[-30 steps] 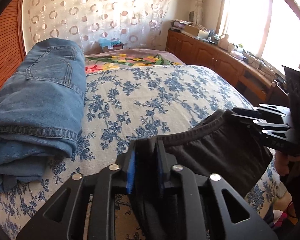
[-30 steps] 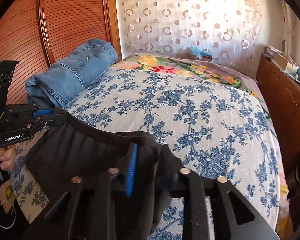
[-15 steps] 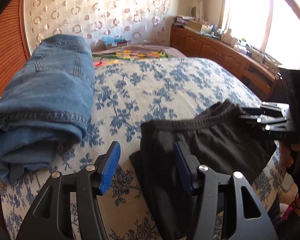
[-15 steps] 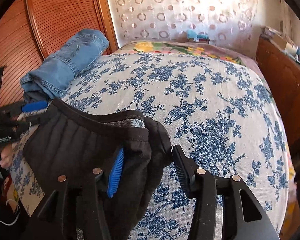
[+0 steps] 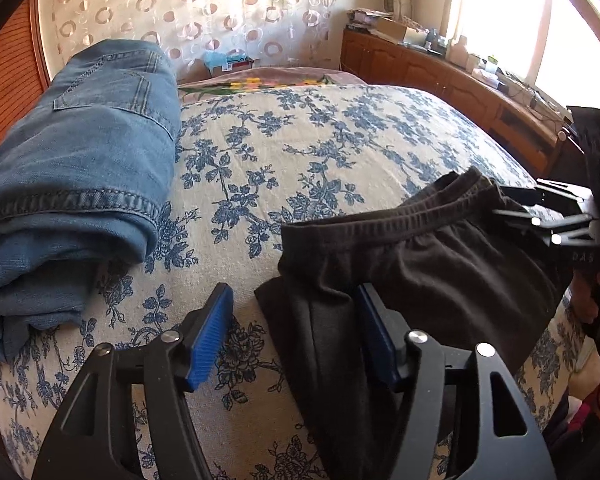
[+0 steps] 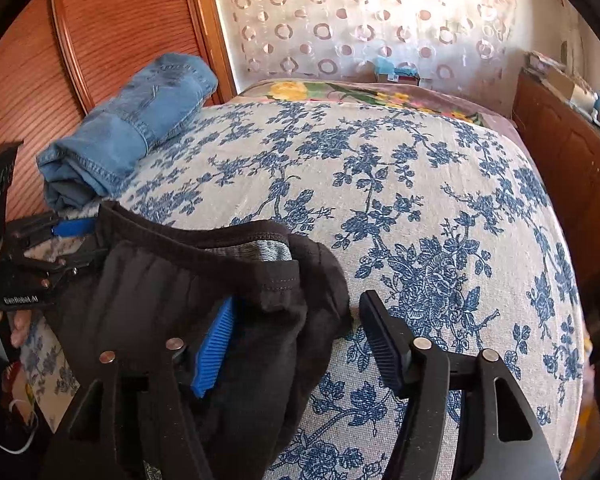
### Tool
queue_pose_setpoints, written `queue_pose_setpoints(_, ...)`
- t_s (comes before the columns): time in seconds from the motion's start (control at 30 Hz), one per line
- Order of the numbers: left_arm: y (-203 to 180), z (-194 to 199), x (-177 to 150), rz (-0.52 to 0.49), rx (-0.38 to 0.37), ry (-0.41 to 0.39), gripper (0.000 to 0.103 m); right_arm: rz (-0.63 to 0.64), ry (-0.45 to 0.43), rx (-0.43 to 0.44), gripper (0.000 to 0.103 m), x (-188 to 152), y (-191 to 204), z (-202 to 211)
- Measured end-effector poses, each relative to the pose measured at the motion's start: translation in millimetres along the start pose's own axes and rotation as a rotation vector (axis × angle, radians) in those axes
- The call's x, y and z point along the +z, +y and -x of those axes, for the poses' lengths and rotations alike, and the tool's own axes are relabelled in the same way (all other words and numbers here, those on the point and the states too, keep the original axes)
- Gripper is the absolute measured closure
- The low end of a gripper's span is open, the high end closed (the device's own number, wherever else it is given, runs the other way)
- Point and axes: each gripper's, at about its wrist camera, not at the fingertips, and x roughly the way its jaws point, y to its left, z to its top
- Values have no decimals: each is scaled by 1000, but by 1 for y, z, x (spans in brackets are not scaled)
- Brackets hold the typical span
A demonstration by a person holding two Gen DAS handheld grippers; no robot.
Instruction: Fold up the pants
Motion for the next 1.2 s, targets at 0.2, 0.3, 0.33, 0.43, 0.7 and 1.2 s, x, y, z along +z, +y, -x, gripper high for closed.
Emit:
queue_pose_setpoints(0.2,1,-4,3,6,16,8,25,13,4,-11,35,1,4,-2)
queue_pose_setpoints(0.3,1,-5,5,12,14,10,24,26,10,-21,34,1,4,-3)
queue_pose_setpoints(0.33,0,-5,6,10,15,10,24,27,11,-21,34,2,4,-3)
queue_pose_setpoints(0.43,1,-5,7,16,-12,4,25,18,9,-15,34,2,3,-2)
queue_pose_setpoints(0.7,-2,-1,5,27,-115,-14,60,12,2,13,44,-1,8,0)
queue_pose_setpoints(1.2,-5,-5,11,57,-151,0,79,-20,20,104,79,5,9,-5)
